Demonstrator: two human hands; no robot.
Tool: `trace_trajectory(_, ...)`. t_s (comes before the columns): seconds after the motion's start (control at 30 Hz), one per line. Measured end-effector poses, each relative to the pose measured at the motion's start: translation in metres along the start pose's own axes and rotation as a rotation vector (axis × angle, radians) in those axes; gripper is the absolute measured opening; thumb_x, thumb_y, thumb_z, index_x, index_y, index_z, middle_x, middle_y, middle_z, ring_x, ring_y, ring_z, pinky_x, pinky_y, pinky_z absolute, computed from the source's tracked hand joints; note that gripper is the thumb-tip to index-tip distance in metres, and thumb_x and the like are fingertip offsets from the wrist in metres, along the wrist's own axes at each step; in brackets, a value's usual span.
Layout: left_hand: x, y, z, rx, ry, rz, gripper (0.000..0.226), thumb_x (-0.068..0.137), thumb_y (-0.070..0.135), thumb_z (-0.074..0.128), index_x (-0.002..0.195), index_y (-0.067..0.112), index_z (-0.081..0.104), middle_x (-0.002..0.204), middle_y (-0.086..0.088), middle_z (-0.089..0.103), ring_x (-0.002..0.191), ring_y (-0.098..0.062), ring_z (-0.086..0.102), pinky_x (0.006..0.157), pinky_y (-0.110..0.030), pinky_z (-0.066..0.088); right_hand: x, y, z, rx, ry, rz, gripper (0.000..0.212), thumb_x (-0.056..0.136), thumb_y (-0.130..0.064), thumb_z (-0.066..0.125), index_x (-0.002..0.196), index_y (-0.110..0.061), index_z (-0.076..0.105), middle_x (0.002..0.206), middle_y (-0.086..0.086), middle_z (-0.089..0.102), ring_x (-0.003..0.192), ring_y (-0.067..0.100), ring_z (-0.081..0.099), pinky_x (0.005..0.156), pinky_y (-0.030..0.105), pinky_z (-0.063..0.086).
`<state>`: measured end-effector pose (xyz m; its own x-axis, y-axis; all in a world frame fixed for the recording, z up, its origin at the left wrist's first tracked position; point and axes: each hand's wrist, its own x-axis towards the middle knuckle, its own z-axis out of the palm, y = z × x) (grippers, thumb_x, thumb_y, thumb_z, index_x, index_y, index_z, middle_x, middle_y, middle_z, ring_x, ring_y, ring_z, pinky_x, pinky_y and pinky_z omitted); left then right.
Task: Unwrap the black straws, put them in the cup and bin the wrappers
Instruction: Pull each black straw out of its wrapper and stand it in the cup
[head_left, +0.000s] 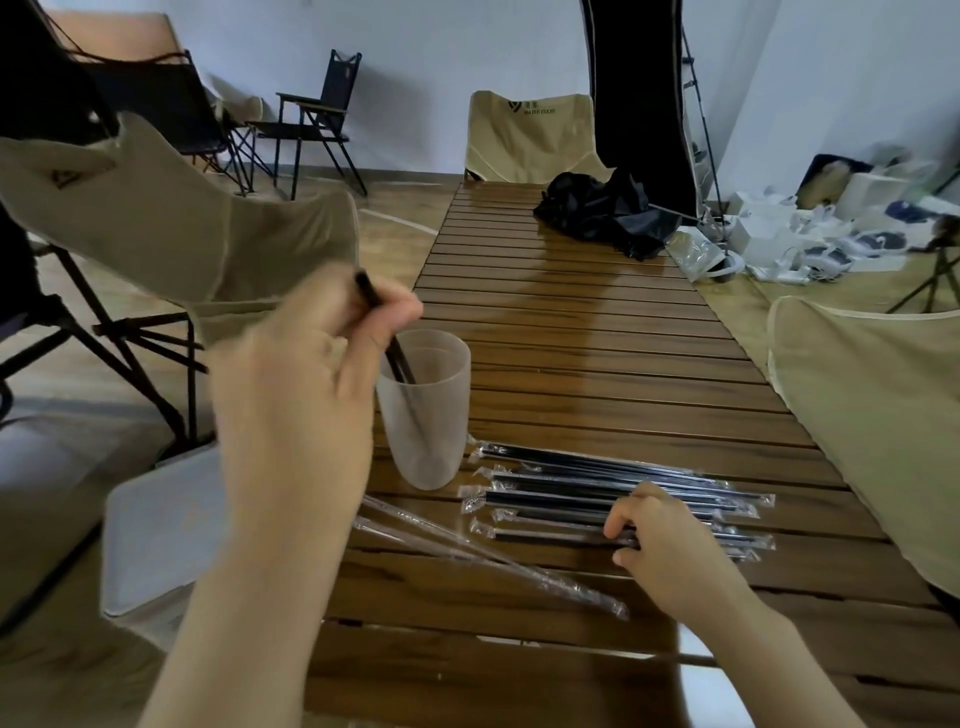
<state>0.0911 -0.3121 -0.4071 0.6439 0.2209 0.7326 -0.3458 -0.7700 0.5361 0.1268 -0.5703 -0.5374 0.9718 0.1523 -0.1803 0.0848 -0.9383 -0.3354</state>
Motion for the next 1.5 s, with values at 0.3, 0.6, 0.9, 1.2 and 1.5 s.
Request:
trace_trajectory(0.3,-0.017,-0.022,0.026,0.116,-0.279,-0.140,0.046,0.088,0.029,0.065,0.132,0.029,0.051,0.125,0.014,0.060,0.115,-0.001,0.051,0.088,-0.012,0.035,0.000,0.001,0.004,0.001,0.058,-0.023,0.018,0.086,-0.019,0.063,0.085,-0.035,0.055,0.098,-0.015,0.045,0.086,0.005,0.052,0.090,0.036,0.050)
trace_trajectory(0.6,-0.025,0.032,0.026,0.067,0.000,0.085,0.028,0.086,0.011,0.058,0.112,0.021,0.058,0.108,0.012,0.055,0.103,-0.003,0.048,0.088,-0.023,0.043,-0.002,-0.003,0.003,-0.057,0.084,-0.064,0.016,0.089,-0.016,0.058,0.083,-0.030,0.056,0.100,-0.010,0.046,0.085,0.007,0.052,0.089,0.035,0.050)
trace_trajectory(0.9,-0.071,-0.010,0.078,0.273,-1.060,-0.172,0.027,0.094,0.023,0.058,0.118,0.035,0.064,0.121,0.011,0.064,0.113,-0.008,0.060,0.097,-0.031,0.050,-0.004,-0.008,0.011,-0.230,0.112,-0.161,0.016,0.093,-0.020,0.049,0.108,-0.022,0.053,0.117,-0.005,0.043,0.105,0.013,0.046,0.098,0.035,0.041)
trace_trajectory(1.2,-0.069,-0.017,0.090,0.250,-1.004,-0.182,0.039,0.093,0.023,0.061,0.128,0.041,0.055,0.137,0.008,0.053,0.124,-0.013,0.052,0.102,-0.037,0.048,-0.007,-0.025,0.009,-0.335,0.212,-0.257,0.032,0.087,-0.025,0.058,0.119,-0.020,0.052,0.121,0.000,0.051,0.113,0.020,0.050,0.097,0.043,0.040)
trace_trajectory(1.5,-0.059,-0.016,0.078,0.143,-0.901,-0.159,0.020,0.097,0.026,0.055,0.113,0.033,0.064,0.108,0.010,0.067,0.102,-0.006,0.061,0.093,-0.032,0.050,-0.012,-0.057,-0.012,-0.176,0.435,-0.450,0.043,0.064,-0.017,0.083,0.090,-0.027,0.050,0.080,-0.009,0.067,0.072,0.014,0.066,0.075,0.038,0.049)
